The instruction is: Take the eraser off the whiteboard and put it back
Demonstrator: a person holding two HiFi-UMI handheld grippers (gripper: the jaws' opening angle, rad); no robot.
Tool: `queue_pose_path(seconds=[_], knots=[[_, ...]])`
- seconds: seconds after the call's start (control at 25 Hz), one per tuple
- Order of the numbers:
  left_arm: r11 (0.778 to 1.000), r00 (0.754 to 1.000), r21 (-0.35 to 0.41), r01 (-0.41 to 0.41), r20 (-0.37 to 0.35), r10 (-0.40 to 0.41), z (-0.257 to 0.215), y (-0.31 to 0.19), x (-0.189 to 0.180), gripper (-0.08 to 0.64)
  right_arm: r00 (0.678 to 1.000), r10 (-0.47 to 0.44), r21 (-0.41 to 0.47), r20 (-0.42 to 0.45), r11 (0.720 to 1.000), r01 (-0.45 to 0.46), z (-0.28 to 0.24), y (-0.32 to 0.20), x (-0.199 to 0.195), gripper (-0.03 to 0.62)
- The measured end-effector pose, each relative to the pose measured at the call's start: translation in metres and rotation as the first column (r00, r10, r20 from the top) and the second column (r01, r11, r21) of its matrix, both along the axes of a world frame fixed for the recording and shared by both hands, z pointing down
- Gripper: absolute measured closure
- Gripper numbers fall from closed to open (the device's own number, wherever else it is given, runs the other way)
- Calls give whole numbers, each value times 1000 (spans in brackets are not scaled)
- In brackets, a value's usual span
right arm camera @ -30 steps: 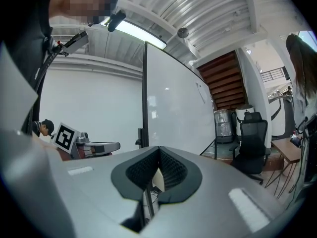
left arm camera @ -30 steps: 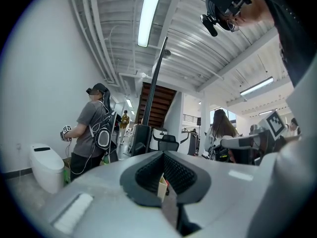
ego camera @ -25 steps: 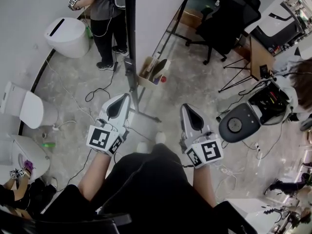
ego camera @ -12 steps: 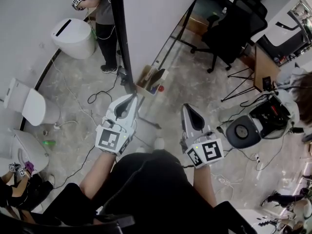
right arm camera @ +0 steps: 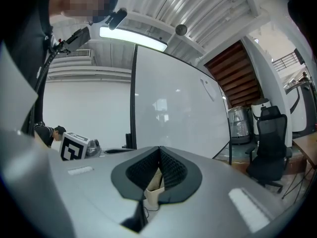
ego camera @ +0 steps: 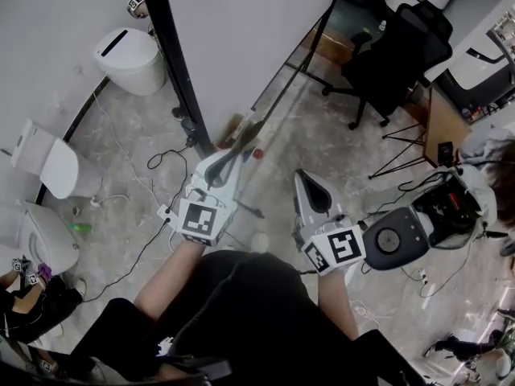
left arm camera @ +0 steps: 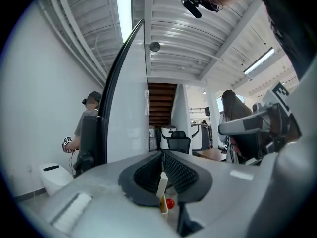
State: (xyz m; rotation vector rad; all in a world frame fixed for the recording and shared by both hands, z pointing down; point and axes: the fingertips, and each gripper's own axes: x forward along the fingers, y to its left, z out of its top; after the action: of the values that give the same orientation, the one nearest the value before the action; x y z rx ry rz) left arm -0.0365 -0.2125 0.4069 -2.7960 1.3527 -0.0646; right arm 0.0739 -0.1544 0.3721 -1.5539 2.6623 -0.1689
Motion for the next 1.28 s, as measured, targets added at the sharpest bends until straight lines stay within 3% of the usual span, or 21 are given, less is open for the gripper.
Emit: queue_pose_path(seconds=[0.88, 1.28], knots=[[998, 993, -31, 61, 105, -57, 34, -33, 34, 520, 994, -111, -9, -8, 994, 111, 3, -31, 13, 583], [994, 982, -60, 94, 167, -83, 54, -43, 40, 435, 993, -116, -18, -7, 993, 116, 11, -37, 26, 583]])
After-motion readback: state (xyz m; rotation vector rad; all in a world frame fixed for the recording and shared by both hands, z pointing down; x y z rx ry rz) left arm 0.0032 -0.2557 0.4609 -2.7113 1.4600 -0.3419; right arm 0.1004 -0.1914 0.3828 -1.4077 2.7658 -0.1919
